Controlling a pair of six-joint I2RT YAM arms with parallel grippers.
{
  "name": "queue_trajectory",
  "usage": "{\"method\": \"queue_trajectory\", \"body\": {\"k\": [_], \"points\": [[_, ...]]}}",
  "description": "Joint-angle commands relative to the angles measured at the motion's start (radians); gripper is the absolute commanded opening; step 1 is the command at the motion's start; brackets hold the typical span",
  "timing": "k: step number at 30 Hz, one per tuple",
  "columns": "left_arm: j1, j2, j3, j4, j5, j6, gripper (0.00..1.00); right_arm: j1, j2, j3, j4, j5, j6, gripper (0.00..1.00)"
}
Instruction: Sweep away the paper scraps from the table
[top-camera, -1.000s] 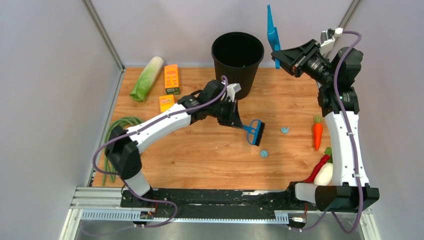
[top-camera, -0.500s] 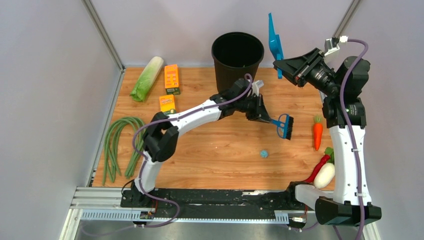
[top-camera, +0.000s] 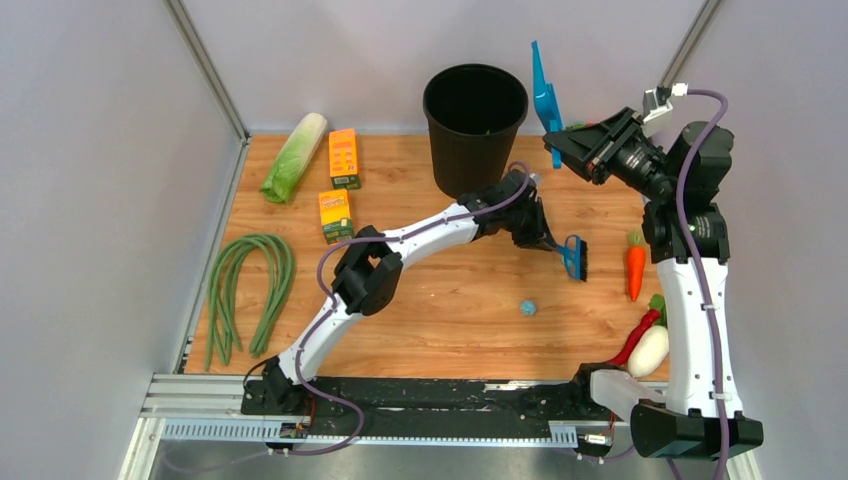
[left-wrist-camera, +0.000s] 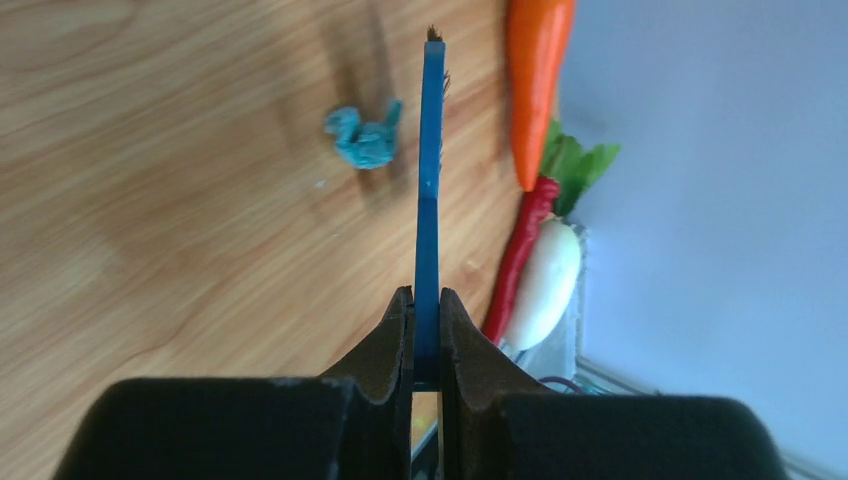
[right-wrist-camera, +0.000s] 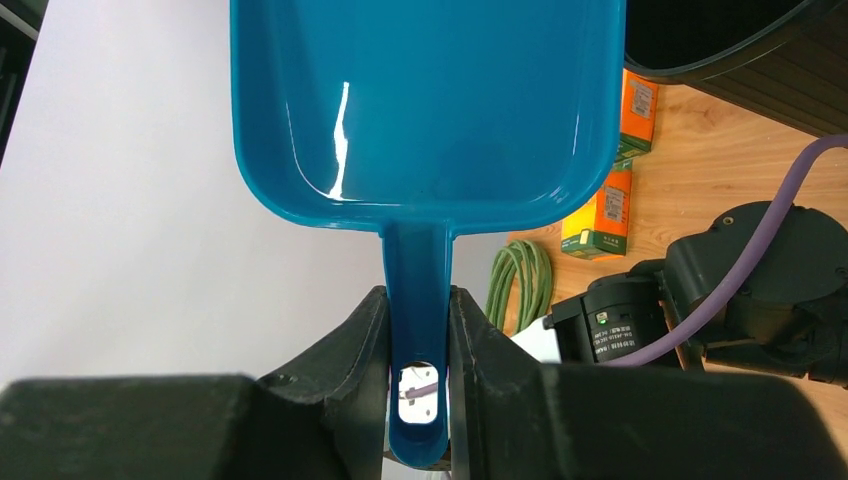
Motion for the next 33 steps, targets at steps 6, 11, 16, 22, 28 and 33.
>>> {"method": "queue_trajectory", "body": {"k": [6, 11, 16, 22, 28, 33], "points": [[0.062, -0.115, -0.147, -0.198, -0.101, 0.1, 0.0, 0.01, -0.024, -0.011, -0.003, -0.013, 0.009, 0.0], [0.096, -0.279, -0.335, -0.244, -0.143, 0.178, 0.0, 0.01, -0.024, -0.016, -0.005, -0.01, 0.009, 0.0], [0.151, -0.486, -0.576, -0.252, -0.198, 0.25, 0.0, 0.01, -0.027, -0.028, -0.009, -0.01, 0.004, 0.0], [0.208, -0.639, -0.719, -0.338, -0.296, 0.365, 0.0, 0.01, -0.031, -0.048, -0.017, -0.01, -0.002, 0.0], [0.21, -0.696, -0.628, -0.405, -0.26, 0.459, 0.0, 0.01, -0.027, -0.045, -0.04, -0.005, -0.019, 0.0], [0.184, -0.683, -0.538, -0.437, -0.089, 0.502, 0.0, 0.01, -0.025, -0.025, -0.063, -0.005, -0.022, 0.0]]}}
